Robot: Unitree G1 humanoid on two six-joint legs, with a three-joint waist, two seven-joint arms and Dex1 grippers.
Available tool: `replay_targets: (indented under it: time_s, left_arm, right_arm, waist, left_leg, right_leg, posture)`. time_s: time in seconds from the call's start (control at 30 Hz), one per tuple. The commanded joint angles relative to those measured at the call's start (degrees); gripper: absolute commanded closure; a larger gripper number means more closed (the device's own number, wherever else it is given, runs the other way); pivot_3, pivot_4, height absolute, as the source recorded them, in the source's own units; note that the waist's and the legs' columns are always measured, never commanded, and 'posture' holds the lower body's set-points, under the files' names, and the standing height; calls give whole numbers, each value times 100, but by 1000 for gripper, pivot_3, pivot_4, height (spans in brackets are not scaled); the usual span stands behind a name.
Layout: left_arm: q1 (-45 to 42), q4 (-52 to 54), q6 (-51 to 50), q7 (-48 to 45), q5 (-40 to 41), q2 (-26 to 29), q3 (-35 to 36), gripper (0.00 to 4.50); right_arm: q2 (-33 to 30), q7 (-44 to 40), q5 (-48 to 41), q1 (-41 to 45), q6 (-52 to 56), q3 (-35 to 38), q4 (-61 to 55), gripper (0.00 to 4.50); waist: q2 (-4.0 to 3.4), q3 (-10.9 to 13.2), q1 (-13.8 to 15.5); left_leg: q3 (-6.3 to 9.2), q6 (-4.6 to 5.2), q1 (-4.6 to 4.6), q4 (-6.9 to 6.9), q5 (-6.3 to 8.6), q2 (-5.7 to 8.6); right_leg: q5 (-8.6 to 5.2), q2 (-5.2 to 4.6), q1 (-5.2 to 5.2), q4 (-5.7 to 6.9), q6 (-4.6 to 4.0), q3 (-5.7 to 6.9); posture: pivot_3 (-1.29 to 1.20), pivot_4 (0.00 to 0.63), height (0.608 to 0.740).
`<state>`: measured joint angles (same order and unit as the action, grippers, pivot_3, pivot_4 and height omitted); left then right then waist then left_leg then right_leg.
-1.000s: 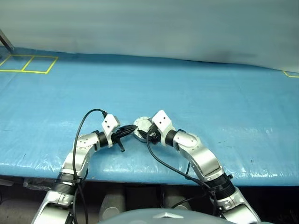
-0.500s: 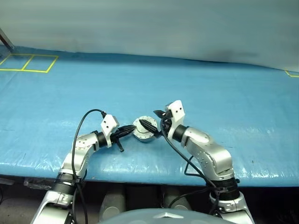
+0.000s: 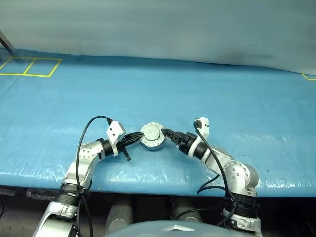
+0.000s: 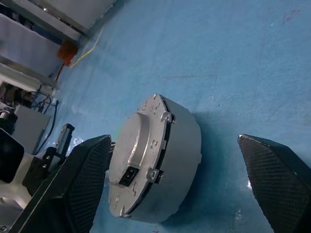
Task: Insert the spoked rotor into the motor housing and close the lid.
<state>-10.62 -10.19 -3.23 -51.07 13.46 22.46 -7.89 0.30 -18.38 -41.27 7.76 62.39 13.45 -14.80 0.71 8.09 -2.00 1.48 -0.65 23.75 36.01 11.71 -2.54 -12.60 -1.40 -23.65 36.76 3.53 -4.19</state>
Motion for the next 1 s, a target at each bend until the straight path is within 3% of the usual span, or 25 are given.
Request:
replay_targets:
  time_s: [0.03, 0.2, 0.47, 0.53, 0.67, 1.0]
  left_arm:
    - [66, -190, -70, 43, -214, 18, -129, 4500]
    - [93, -188, -42, 48, -222, 37, -122, 4500]
    - [113, -203, -2, 72, -231, 42, -116, 4500]
    - [113, -212, 13, 77, -231, 38, -116, 4500]
    - [102, -233, 44, 90, -231, 31, -117, 4500]
    - [92, -249, 79, 90, -264, 39, -92, 4500]
  right_arm:
    - [121, 80, -328, -13, 82, 89, 76, 46]
    - [145, 126, -510, -103, 150, 26, 163, 46]
    - [100, 246, -705, -119, 154, 63, 227, 2526]
    - [66, 254, -708, -116, 138, 30, 232, 2526]
    - [17, 251, -756, -109, 101, -21, 248, 3233]
    - [-135, 220, -816, -152, 17, -262, 185, 3297]
  waist:
    - [-1, 1, 0]
    - [-6, 3, -2]
    - [-11, 6, -9]
    - [-11, 7, -9]
    - [-15, 9, -12]
    - [-18, 10, -11]
  left_leg:
    - [0, 0, 0, -1, 0, 0]
    - [0, 0, 1, -1, 0, 0]
    - [0, 0, 3, -4, 0, -1]
    - [0, -1, 3, -5, 0, -1]
    - [-1, -1, 3, -8, 1, -1]
    - [4, -2, 1, -11, 2, -1]
  right_leg:
    - [0, 0, 0, 0, 0, 0]
    - [0, 0, -4, 0, 0, 0]
    - [-1, -1, -9, -3, 0, 0]
    - [-1, -1, -10, -5, 0, 0]
    - [-1, -2, -10, -8, 0, 0]
    - [-1, -10, -14, -40, 0, 9]
  posture:
    - [0, 150, 740]
    - [0, 150, 740]
    - [0, 150, 740]
    - [0, 150, 740]
    - [0, 150, 740]
    - [0, 150, 740]
